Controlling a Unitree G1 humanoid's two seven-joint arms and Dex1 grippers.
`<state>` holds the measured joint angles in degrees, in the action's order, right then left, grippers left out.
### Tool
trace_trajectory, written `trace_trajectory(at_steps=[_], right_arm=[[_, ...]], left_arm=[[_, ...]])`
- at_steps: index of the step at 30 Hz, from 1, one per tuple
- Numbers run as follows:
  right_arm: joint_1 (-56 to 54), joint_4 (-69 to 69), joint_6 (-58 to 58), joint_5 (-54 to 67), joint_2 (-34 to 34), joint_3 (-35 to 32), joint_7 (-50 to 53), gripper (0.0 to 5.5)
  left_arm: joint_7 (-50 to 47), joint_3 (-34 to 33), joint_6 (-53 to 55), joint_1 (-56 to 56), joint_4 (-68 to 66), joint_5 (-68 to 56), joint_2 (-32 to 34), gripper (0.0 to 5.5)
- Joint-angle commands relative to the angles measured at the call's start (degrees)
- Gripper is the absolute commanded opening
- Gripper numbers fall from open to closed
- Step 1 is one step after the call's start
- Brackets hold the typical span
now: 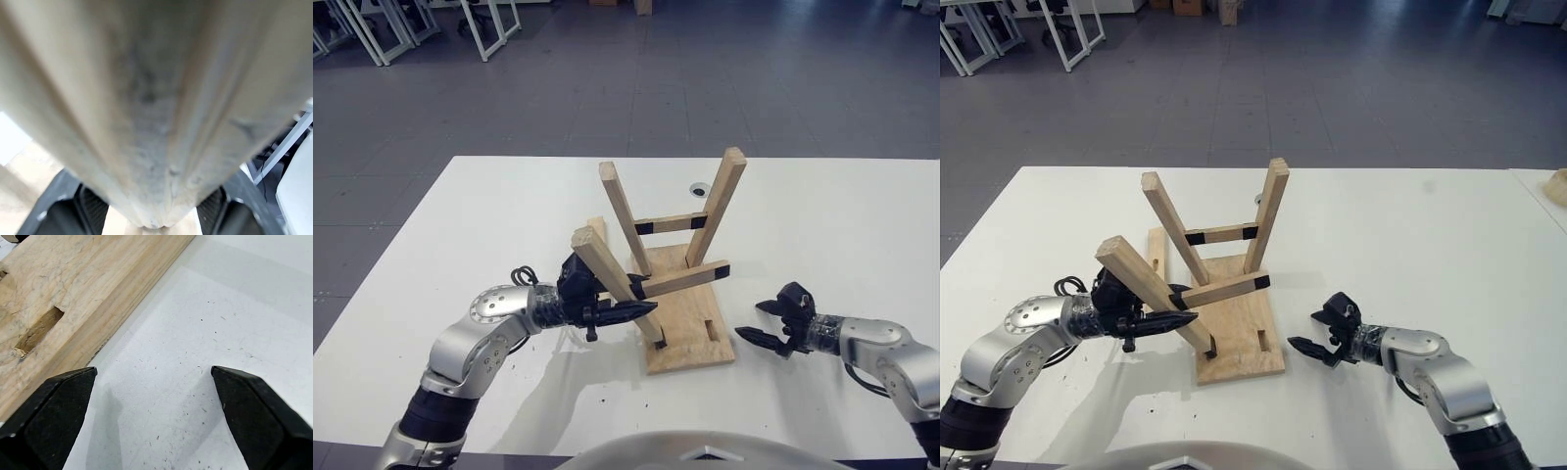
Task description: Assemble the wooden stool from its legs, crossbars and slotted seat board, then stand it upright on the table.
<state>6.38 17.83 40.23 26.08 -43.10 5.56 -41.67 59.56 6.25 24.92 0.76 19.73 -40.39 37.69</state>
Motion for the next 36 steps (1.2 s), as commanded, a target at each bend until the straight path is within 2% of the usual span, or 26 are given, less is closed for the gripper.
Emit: trace_trajectory(at_steps=[1, 5, 7, 11, 17, 24, 26, 31, 36], right_arm=[[0.4, 0.6, 0.8, -0.9, 0.2, 0.0, 0.2, 4.32], [0.4, 1.3, 1.2, -0.8, 0.2, -0.2, 0.3, 4.32], [0.4, 2.1, 1.7, -0.5, 0.4, -0.3, 0.4, 4.32], [0.4, 3.7, 2.8, 0.3, 0.7, -0.5, 0.5, 4.32], [0.1, 4.1, 3.4, 1.4, 1.7, -2.3, 1.2, 4.32], [-8.9, 2.6, 4.3, 10.0, 7.7, -9.0, 1.5, 4.32], [-11.1, 2.4, 4.2, 10.4, 8.6, -6.9, 0.3, 4.32], [-15.6, -6.6, -5.3, -0.7, 9.9, 5.7, -3.8, 4.32], [-17.1, -12.7, -11.6, -6.2, 10.2, 9.3, -6.5, 4.32]], left_arm=[[-0.5, -0.6, 1.8, 1.0, -2.2, 3.0, 2.1, 2.05], [-0.4, -0.4, 0.5, -0.1, -2.5, 4.5, 1.9, 2.05], [0.0, 2.2, -3.0, -2.8, -2.0, 8.0, 1.7, 2.05], [2.9, 8.3, -11.9, -6.0, -3.6, 16.8, 3.6, 2.05], [3.7, 13.0, -26.4, -6.9, -9.4, 28.5, 6.2, 2.05], [5.1, 15.0, -29.5, -6.8, -13.1, 27.9, 6.9, 2.05], [5.7, 15.1, -29.7, -5.5, -14.4, 27.4, 6.9, 2.05], [8.8, 16.8, -30.7, -1.4, -17.0, 27.8, 7.2, 2.05], [9.3, 18.0, -30.5, 0.2, -17.6, 27.5, 7.0, 2.05]])
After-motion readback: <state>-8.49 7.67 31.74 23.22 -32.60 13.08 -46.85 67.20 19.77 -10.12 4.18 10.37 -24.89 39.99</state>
